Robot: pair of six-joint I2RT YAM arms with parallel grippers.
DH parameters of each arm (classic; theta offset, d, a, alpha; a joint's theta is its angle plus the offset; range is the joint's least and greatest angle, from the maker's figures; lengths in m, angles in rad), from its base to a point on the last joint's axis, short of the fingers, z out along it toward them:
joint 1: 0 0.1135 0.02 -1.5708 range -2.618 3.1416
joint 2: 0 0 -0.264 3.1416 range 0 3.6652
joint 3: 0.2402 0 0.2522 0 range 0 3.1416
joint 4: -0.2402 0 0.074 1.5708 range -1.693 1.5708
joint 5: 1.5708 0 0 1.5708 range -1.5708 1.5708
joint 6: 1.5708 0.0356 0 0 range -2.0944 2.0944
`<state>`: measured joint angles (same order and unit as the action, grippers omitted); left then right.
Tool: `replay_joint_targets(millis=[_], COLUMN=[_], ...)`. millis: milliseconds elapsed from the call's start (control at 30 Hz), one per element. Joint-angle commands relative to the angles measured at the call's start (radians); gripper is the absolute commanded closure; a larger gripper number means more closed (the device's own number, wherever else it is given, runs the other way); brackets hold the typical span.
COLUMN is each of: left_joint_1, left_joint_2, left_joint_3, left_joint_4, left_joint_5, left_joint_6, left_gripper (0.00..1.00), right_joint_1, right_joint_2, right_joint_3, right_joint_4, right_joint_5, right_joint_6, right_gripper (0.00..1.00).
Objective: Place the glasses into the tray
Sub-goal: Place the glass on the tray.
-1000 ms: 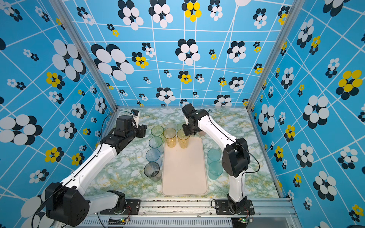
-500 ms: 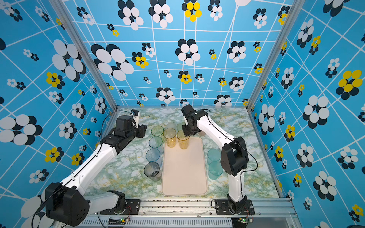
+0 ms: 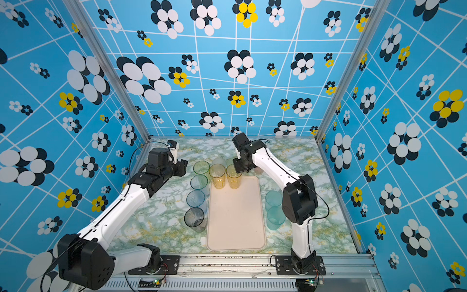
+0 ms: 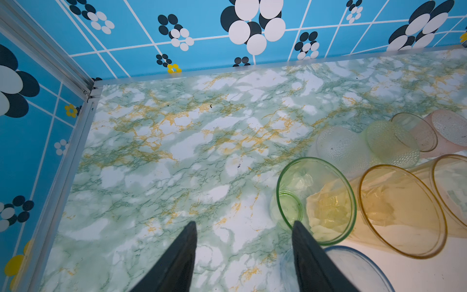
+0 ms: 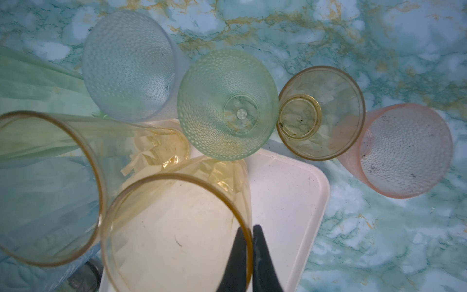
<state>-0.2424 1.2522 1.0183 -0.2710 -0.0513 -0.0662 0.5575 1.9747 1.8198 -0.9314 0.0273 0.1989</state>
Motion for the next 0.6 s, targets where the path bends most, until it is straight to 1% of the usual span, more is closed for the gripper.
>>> replay_joint_targets(millis=[0,233,567], left_joint_1=[0.01,0.011,0.011], left_joint_2=[0.001,0.004,0.007], left_joint_3=[0.009,0.011,0.012], left_joint_4=[-0.025,-0.026,-0.029], left_joint_5=[0.008,0.01,0.01], left_joint_6=[0.013,0.012,0.01], left_gripper=[0.39,0.39,0.39], right_joint_1=[-0.005,-0.006,-0.005], right_joint_2=[0.015,0.013,0.006], right_joint_3=[0.02,0.024,0.023], right_joint_4=[0.009,0.006,0.014], right_joint_5=[0.019,0.014,-0.02], right_joint_6=[0.01,0.004,-0.006], right_gripper=[0.97,0.96,0.84])
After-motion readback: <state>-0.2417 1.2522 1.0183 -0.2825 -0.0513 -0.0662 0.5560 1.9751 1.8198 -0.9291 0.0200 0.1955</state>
